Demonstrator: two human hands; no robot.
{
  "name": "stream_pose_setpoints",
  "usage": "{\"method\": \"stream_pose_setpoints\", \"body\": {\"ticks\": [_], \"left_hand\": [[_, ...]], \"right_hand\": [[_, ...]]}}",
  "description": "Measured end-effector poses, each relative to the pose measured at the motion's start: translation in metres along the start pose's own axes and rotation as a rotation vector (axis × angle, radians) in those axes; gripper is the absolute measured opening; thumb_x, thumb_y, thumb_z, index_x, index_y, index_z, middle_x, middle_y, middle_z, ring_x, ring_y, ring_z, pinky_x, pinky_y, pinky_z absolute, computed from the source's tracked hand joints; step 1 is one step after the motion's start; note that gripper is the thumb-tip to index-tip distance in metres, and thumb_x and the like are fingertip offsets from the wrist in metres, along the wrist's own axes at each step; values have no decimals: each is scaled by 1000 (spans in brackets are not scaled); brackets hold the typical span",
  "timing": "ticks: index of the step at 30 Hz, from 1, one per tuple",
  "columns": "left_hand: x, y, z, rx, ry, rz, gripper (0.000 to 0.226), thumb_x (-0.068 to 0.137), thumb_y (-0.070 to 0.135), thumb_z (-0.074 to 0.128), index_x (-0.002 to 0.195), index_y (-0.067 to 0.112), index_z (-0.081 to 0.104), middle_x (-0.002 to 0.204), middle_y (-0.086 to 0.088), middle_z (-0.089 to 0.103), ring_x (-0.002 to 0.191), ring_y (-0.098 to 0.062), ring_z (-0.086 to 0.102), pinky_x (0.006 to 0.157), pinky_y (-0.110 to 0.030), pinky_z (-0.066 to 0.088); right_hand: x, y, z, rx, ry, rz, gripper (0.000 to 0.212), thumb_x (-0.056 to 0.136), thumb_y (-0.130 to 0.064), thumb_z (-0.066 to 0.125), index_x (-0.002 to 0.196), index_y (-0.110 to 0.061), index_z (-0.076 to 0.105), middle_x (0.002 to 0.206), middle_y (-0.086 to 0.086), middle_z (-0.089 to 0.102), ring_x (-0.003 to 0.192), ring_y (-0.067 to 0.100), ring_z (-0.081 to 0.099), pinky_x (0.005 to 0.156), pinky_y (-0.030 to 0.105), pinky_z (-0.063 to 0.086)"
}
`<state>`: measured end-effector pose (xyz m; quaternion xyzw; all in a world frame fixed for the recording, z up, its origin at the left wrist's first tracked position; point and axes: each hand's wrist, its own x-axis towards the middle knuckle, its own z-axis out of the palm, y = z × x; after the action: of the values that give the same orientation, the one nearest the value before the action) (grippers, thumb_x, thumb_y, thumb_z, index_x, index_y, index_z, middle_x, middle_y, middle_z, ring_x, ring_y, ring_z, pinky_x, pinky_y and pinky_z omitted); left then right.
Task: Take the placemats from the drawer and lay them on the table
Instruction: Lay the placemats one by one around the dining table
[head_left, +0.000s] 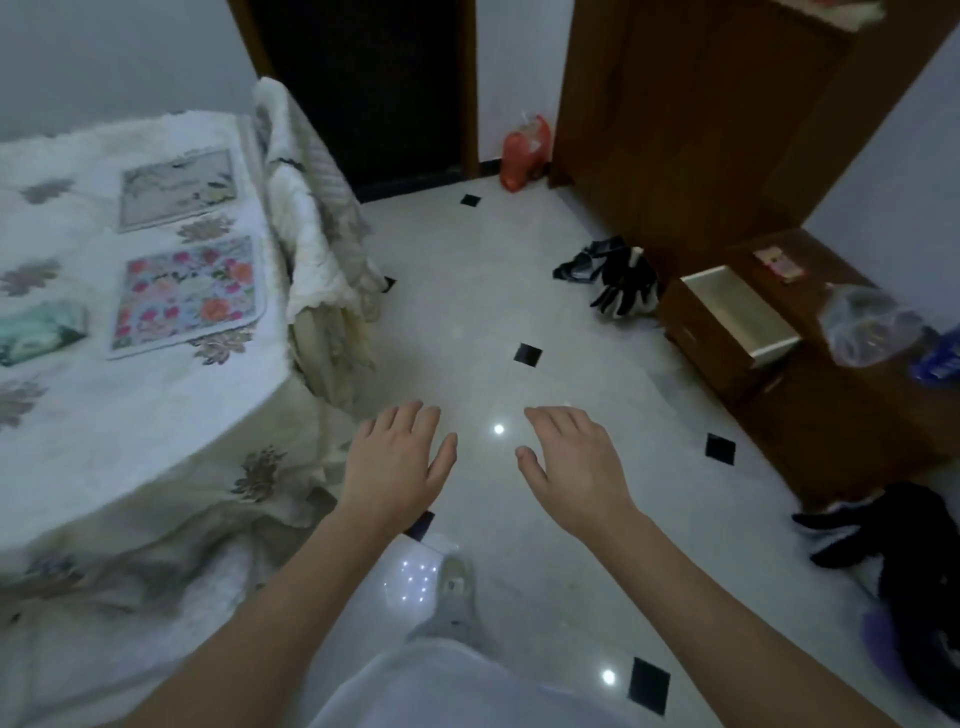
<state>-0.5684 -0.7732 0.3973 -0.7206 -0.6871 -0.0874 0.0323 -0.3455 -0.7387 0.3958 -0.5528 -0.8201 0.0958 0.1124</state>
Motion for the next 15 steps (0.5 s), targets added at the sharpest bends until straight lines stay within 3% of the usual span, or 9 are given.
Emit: {"method": "stream_pose_setpoints", "body": {"ticks": [7, 15], "left_hand": [[94, -36, 32, 26, -50, -82, 47, 95, 49, 38, 113, 15, 65, 108, -5, 68, 93, -28, 65, 75, -39, 50], [252, -35, 45, -27, -39, 45, 50, 97, 48, 36, 120, 14, 64, 119, -8, 67, 101, -29, 65, 82, -40, 51]], "right_hand": [[120, 11, 21, 10, -34, -58, 54, 92, -43, 37, 133, -13, 54, 129, 2, 61, 120, 24, 52, 98, 39, 43], [234, 60, -2, -17, 15, 61, 45, 95, -39, 49, 133, -16, 53, 131, 0, 58, 121, 22, 50, 99, 38, 40]]}}
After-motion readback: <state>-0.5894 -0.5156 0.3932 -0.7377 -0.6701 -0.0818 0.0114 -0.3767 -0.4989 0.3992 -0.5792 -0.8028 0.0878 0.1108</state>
